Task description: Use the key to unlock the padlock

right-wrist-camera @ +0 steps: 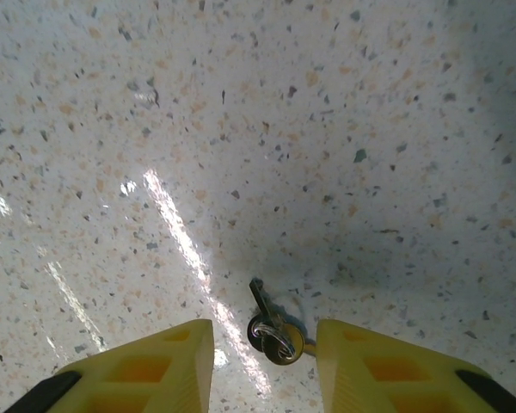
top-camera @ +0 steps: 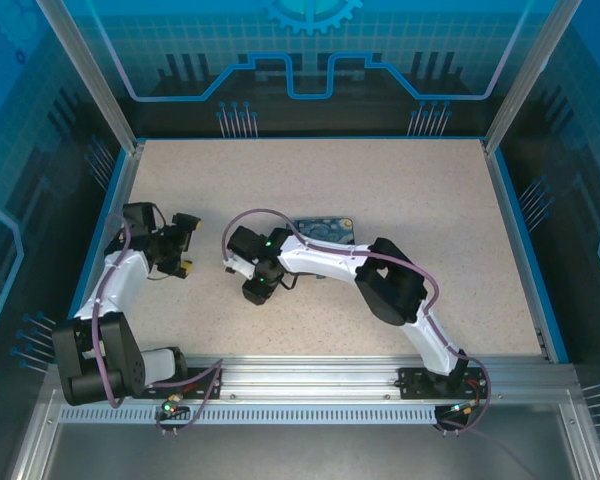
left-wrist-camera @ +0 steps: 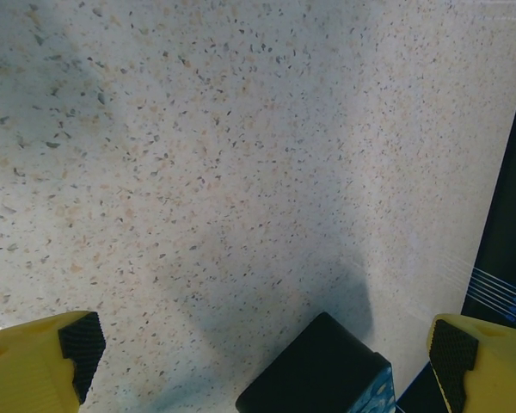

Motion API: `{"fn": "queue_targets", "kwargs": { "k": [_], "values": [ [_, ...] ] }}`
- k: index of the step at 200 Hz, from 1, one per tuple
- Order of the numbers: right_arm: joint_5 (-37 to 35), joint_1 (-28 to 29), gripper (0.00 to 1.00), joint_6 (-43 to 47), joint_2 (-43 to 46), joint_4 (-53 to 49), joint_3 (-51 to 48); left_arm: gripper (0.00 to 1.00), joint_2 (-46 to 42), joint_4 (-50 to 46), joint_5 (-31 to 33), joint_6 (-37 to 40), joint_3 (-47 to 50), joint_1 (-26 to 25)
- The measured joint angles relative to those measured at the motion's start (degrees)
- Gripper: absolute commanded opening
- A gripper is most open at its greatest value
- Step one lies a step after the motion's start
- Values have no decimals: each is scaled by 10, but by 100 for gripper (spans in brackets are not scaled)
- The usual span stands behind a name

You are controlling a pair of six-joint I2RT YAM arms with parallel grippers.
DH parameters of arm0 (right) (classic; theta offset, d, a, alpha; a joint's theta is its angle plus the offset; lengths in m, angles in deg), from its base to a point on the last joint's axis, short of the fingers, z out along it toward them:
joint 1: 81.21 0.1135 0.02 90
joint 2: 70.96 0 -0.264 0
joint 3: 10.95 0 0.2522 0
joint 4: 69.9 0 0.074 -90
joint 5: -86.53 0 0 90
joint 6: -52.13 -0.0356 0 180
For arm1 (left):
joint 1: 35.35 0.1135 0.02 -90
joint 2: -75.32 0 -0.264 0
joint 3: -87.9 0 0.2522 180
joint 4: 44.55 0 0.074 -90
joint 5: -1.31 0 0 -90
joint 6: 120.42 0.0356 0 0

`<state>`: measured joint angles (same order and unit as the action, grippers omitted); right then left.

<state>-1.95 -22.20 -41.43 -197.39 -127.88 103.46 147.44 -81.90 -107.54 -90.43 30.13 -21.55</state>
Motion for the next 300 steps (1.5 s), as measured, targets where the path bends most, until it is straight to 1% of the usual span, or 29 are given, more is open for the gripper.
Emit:
{"fn": "queue_targets", "kwargs": {
  "k": [45, 144, 149, 155, 168, 172, 195, 210, 221, 224, 238, 245, 248, 300],
  "values": [
    [0, 0, 37, 2, -3, -7, 0, 99, 4, 17, -16, 0, 7, 4],
    [2, 0, 35, 2, -22, -8, 0, 99, 5, 30, -20, -15, 11, 7],
    [3, 0, 35, 2, -22, -8, 0, 99, 5, 30, -20, -15, 11, 7],
    [3, 0, 32, 2, -22, -8, 0, 99, 5, 30, -20, -15, 11, 7],
    [2, 0, 31, 3, -22, -8, 0, 99, 5, 30, -20, -15, 11, 7],
    [2, 0, 28, 3, -22, -8, 0, 99, 5, 30, -21, -15, 11, 7],
    [2, 0, 24, 5, -22, -7, -2, 99, 5, 30, -20, -16, 11, 7],
    [2, 0, 17, 5, -22, -3, -4, 99, 5, 30, -21, -16, 11, 7],
    [2, 0, 16, 5, -21, -1, -5, 99, 5, 30, -20, -16, 11, 7],
    [3, 0, 14, 4, -20, 0, -6, 99, 5, 30, -20, -16, 11, 7],
    [4, 0, 9, 3, -17, 5, -9, 99, 5, 30, -20, -16, 11, 7],
    [5, 0, 5, 2, -16, 6, -10, 99, 5, 30, -20, -16, 12, 7],
    [5, 0, 0, 4, -15, 7, -11, 99, 5, 30, -20, -16, 12, 7],
    [6, 3, 0, -1, 7, 8, -28, 99, 5, 31, -21, -15, 15, 7]
  ]
}}
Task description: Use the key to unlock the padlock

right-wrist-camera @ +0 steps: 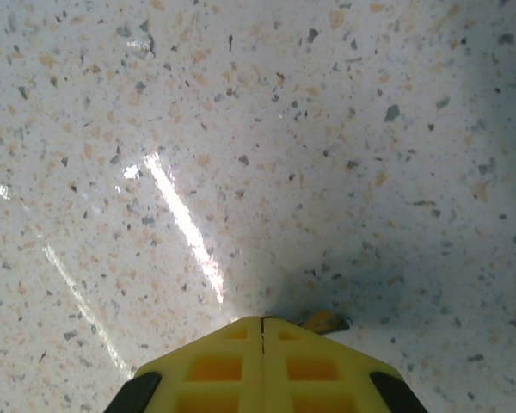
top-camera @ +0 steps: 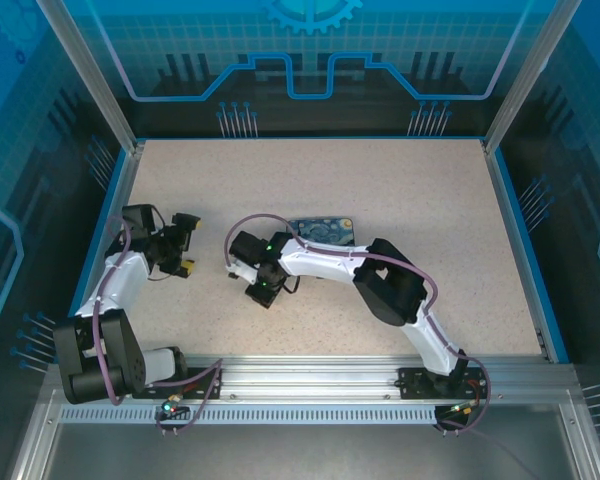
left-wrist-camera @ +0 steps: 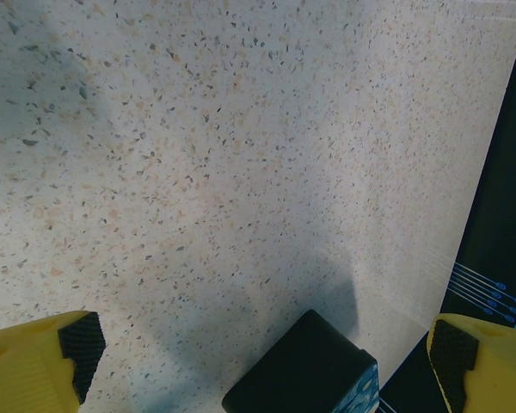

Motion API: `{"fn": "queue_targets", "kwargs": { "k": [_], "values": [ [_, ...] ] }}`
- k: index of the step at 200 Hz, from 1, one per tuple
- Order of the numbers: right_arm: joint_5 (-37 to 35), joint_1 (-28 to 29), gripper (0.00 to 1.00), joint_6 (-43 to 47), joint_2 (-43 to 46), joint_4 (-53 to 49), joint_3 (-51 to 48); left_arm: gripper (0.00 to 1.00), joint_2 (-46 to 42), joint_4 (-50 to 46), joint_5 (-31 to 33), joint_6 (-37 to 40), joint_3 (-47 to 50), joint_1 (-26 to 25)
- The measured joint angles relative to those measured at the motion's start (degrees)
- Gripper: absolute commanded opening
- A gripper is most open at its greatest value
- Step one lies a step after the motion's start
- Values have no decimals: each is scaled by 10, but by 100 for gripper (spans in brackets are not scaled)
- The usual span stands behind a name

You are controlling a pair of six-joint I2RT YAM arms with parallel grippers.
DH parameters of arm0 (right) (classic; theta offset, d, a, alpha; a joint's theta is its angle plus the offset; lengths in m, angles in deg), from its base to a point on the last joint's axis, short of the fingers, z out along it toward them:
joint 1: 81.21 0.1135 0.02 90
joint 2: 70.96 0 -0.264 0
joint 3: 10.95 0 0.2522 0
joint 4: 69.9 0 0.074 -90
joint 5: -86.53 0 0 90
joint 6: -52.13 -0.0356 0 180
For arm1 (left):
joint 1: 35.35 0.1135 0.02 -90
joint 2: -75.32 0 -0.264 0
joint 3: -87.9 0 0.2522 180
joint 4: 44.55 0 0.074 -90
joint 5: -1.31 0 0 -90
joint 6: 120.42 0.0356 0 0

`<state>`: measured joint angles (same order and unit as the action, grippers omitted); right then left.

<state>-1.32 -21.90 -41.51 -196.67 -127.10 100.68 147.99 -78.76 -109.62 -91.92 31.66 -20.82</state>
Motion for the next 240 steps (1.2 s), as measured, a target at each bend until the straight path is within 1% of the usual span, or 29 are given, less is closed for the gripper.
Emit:
{"fn": "queue_targets", "kwargs": {
  "k": [48, 77, 95, 143, 179, 212, 240],
  "values": [
    [10, -5, 0, -20, 73, 16, -35, 99, 0, 2, -16, 7, 0, 0],
    [33, -31, 0, -48, 142, 49, -81, 99, 0, 10, -32, 16, 0, -8],
    [56, -59, 0, -70, 186, 75, -117, 99, 0, 22, -41, 16, 2, -35],
    [100, -152, 0, -141, 301, 146, -213, 99, 0, 62, -54, -4, 2, -155],
    [113, -213, 0, -177, 348, 173, -256, 99, 0, 71, -51, -20, -8, -210],
    [121, -222, 0, -192, 399, 180, -312, 99, 0, 80, -40, -31, -15, -233],
    [123, -221, 0, -213, 457, 199, -402, 99, 0, 85, -33, -40, -15, -247]
  ]
}}
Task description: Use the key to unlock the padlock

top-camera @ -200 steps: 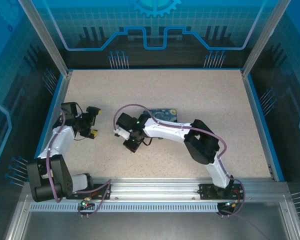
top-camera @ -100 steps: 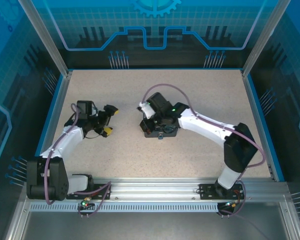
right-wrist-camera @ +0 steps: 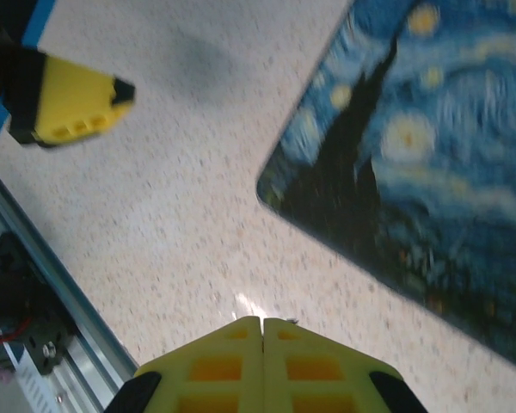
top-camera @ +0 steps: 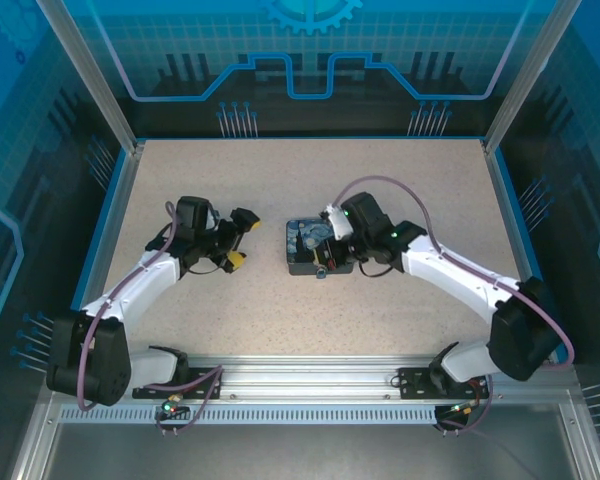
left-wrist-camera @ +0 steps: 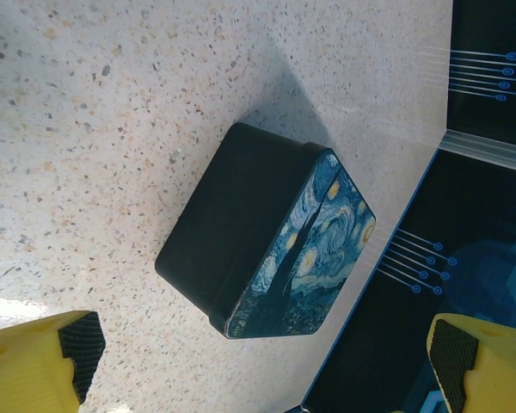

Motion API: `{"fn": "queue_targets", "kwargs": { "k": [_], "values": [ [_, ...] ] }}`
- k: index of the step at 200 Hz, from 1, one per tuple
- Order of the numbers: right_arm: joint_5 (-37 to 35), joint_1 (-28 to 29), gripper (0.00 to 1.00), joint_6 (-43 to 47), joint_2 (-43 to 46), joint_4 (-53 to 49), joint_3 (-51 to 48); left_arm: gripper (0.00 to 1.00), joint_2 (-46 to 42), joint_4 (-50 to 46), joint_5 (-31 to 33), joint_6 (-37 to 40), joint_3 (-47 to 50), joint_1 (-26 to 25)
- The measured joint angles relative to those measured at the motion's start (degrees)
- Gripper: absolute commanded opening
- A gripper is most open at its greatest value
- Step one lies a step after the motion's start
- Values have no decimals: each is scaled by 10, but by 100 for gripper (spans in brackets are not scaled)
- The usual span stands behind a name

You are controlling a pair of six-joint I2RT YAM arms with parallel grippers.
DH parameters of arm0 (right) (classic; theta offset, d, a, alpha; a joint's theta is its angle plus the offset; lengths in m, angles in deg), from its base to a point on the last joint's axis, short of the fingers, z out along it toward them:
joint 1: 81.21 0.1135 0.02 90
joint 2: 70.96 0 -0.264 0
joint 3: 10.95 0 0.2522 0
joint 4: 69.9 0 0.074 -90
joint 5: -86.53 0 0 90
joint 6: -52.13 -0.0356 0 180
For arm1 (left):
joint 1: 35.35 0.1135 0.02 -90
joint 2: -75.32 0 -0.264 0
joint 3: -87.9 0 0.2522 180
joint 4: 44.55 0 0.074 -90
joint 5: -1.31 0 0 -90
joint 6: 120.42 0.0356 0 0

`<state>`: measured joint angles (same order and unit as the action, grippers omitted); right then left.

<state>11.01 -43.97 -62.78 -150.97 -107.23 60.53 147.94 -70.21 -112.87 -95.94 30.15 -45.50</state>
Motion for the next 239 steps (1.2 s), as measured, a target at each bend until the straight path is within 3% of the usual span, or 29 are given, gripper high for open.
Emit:
{"fn": "queue_targets", "kwargs": {
  "k": [40, 59, 79, 144, 239],
  "values": [
    [-1, 25, 0, -43, 29, 42, -135, 99, 1, 10, 10, -8, 0, -25],
    [-6, 45, 39, -61, 16, 54, -163, 99, 6, 17, 15, -13, 0, -36],
    [-18, 59, 55, -71, -3, 67, -164, 99, 13, 19, 19, -19, 0, -44],
    [-68, 66, 57, -69, 1, 48, -156, 99, 17, 23, 25, -21, 0, -47],
    [-210, 176, 58, -46, -82, -70, -97, 99, 21, 40, 25, -21, 1, -47]
  ]
}}
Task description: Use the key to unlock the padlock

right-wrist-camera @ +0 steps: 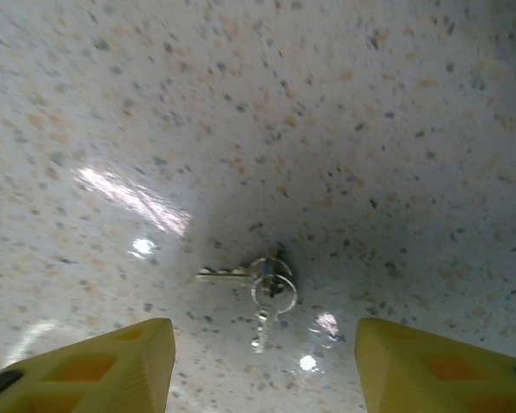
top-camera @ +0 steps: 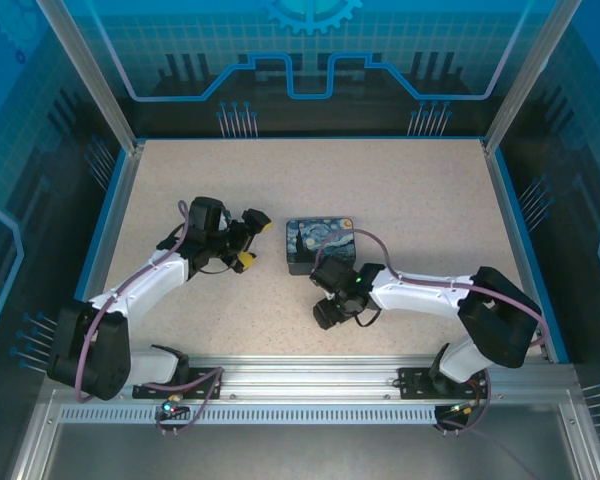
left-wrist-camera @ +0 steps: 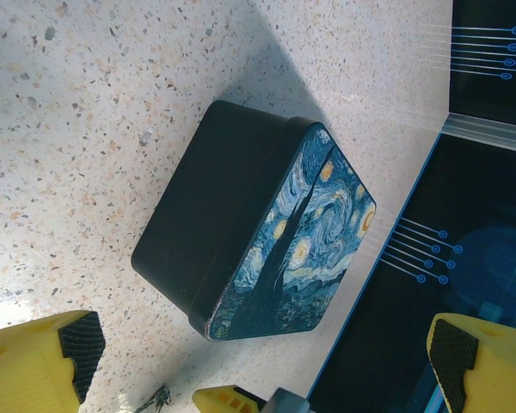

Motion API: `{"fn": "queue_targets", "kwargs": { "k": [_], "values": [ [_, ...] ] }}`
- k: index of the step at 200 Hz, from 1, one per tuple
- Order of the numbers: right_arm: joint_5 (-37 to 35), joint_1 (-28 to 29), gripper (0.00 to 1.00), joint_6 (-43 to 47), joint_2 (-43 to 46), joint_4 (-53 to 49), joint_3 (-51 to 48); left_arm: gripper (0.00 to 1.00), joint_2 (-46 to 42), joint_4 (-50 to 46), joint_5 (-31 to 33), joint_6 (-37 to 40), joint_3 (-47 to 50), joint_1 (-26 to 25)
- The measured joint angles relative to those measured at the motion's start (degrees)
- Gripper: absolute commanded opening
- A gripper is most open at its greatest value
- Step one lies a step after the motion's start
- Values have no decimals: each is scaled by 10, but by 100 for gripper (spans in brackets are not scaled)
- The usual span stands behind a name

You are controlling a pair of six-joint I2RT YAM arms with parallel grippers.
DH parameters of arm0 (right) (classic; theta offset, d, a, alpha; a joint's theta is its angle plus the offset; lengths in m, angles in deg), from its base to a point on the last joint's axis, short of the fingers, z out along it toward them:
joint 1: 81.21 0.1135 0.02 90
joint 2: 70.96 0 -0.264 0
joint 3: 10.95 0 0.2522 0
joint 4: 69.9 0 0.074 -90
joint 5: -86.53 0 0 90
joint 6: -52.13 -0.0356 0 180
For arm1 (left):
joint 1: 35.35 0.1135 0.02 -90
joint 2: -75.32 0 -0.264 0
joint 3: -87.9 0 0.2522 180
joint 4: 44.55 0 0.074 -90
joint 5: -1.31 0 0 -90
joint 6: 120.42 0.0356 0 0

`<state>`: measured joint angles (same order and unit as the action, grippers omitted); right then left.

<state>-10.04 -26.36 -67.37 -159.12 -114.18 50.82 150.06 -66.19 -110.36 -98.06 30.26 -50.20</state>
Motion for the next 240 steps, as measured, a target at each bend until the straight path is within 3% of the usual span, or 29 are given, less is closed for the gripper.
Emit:
{"fn": "queue_targets", "kwargs": {
  "k": [113, 158, 228, 240],
  "values": [
    [-20, 2, 44, 6, -40, -8, 12, 99, 0, 5, 0, 0, 0, 0],
    [-23, 2, 33, 10, -41, -9, 13, 99, 0, 5, 0, 0, 0, 0],
    [-18, 2, 33, 10, -61, -17, 35, 99, 0, 5, 0, 0, 0, 0],
    [-18, 3, 30, 10, -65, -20, 39, 99, 0, 5, 0, 0, 0, 0]
  ]
}}
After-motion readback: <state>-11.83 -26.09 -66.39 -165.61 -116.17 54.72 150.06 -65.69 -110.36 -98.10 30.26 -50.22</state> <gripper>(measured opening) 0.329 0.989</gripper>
